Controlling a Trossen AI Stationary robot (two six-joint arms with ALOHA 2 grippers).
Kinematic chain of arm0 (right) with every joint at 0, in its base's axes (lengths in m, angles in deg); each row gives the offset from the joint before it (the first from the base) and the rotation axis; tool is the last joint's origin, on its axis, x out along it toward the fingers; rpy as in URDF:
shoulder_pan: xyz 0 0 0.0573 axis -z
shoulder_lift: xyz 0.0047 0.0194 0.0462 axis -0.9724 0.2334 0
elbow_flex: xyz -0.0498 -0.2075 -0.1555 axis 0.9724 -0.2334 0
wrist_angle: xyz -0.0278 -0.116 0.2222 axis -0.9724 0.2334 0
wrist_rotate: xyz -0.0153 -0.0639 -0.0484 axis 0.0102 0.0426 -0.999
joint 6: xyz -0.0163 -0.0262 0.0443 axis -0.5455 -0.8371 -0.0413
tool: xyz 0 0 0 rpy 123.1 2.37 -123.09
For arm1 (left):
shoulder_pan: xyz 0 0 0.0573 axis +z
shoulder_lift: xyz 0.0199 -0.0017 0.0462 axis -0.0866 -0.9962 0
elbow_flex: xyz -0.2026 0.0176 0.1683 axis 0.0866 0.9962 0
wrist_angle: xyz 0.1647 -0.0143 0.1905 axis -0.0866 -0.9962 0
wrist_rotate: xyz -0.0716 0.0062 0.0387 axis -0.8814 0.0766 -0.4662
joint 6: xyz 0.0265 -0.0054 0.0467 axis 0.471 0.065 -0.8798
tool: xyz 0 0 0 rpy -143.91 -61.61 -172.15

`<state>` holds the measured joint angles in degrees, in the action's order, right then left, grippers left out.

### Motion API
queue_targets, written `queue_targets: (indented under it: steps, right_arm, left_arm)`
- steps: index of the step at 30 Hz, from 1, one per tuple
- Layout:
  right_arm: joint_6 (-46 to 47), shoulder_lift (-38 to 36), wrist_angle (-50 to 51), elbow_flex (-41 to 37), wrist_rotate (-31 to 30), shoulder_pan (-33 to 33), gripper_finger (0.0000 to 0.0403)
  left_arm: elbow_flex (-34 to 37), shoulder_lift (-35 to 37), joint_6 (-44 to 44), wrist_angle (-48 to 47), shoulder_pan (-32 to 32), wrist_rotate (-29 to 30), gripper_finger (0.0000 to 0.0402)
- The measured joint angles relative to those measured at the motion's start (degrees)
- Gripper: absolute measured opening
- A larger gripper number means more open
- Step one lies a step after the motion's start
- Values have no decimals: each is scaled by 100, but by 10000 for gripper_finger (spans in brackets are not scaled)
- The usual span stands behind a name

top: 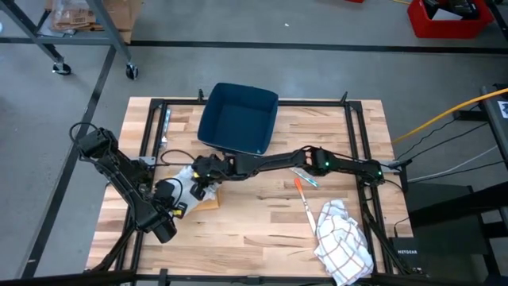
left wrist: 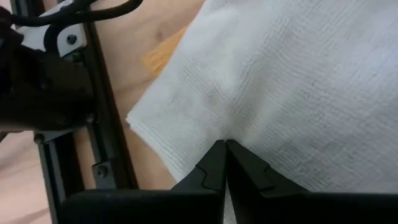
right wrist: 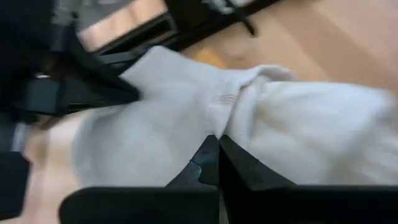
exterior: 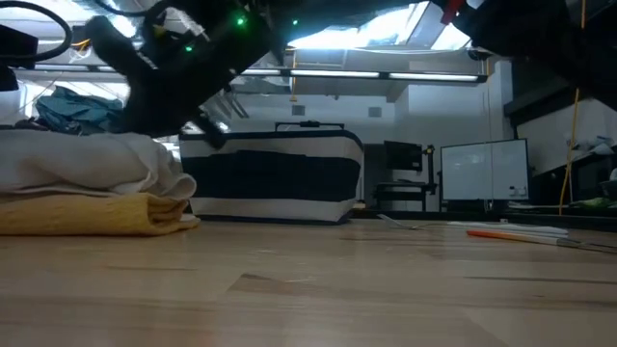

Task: Fold towel
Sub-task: Stack the folded top white patterned towel on top of the yellow towel

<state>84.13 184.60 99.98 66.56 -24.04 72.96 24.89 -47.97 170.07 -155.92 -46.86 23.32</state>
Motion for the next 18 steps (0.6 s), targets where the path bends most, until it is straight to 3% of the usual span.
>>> queue_targets:
  steps: [18]
  right_arm:
    - [-273,-227,2788,-15,-703,379,7]
  left_arm:
    - [-2,0,143,-102,-5,-110,5]
